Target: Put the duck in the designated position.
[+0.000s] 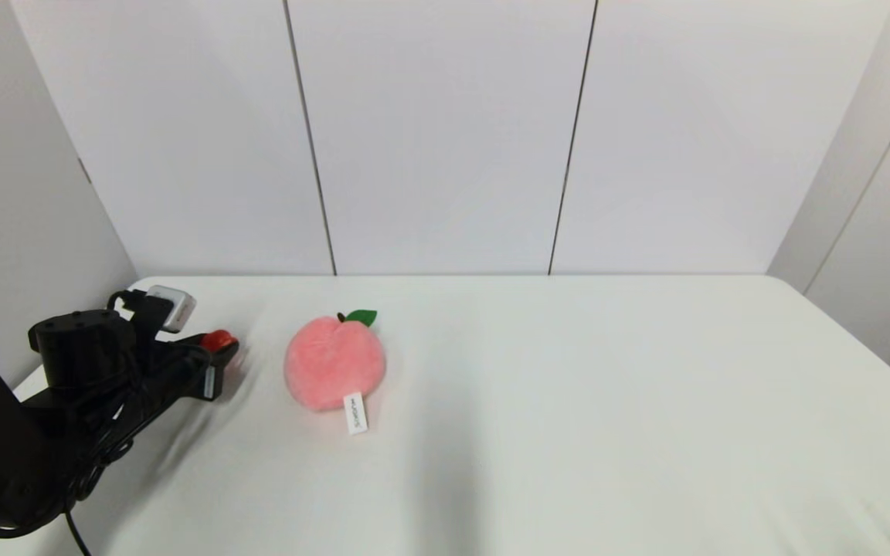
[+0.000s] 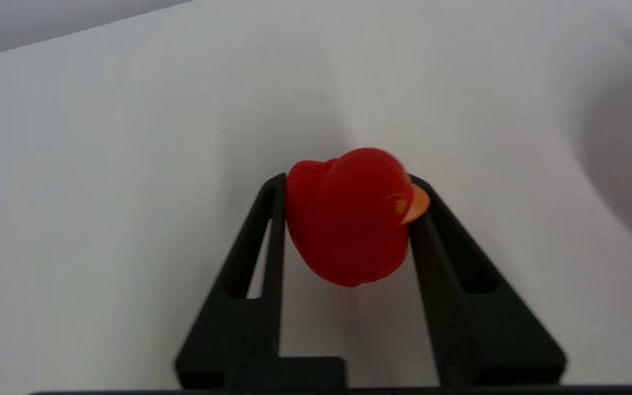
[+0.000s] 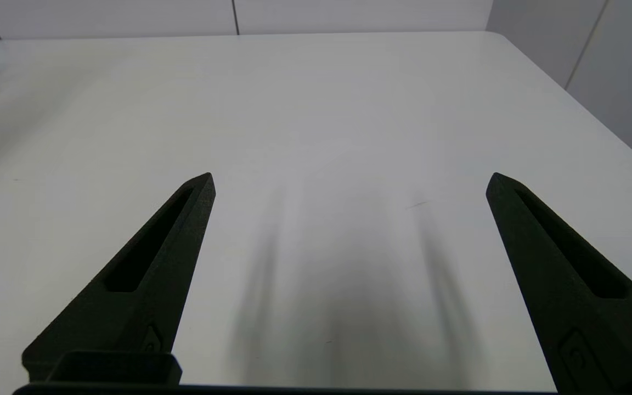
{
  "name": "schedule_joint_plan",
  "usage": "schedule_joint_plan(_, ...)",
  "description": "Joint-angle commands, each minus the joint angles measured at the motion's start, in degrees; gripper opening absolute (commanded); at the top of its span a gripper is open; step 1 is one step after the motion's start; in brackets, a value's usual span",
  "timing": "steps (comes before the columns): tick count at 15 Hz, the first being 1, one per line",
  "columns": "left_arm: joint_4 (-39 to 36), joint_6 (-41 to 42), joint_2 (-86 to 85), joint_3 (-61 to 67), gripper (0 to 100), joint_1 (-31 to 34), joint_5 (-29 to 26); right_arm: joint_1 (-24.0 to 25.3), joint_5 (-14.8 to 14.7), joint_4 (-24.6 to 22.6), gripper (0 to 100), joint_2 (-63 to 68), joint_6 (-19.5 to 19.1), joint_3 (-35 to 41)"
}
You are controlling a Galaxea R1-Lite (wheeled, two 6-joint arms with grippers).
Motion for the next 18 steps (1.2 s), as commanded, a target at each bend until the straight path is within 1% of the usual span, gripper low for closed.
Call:
schedule_joint_plan(1,-0.5,0.1,-0.1,-0.2,100,0.0,-0.1,0.0,0.0,-0.1,100,0.1,0.0,0.0)
schedule_joint_plan(6,-0.4,0.1,-1.9,-2.5,100,-0.9,0.0,0.0,0.0,0.0,100,0.1,0.0,0.0)
schedule_joint_plan(8,0.8,0.1,-4.5,-4.4,100,-0.8,0.0,0.0,0.0,0.0,100,0.1,0.0,0.0)
schedule_joint_plan(9,2.8,-0.1,-7.0,-5.2,100,-0.8,-0.1,0.0,0.0,0.0,100,0.1,0.0,0.0)
schedule_joint_plan(12,13.4,-0.2,-17.1,-7.8,100,-0.7,0.0,0.0,0.0,-0.1,100,0.1,0.0,0.0)
schedule_joint_plan(13,15.6,-0.2,-19.9,-8.2,100,-0.7,0.0,0.0,0.0,-0.1,100,0.1,0.0,0.0)
schedule_joint_plan(16,20.5,0.0,-28.1,-9.1,100,-0.7,2.5,0.0,0.0,-0.1,100,0.1,0.0,0.0)
schedule_joint_plan(18,24.4,0.0,-34.1,-9.3,100,-0.7,2.6,0.0,0.0,0.0,100,0.1,0.0,0.0)
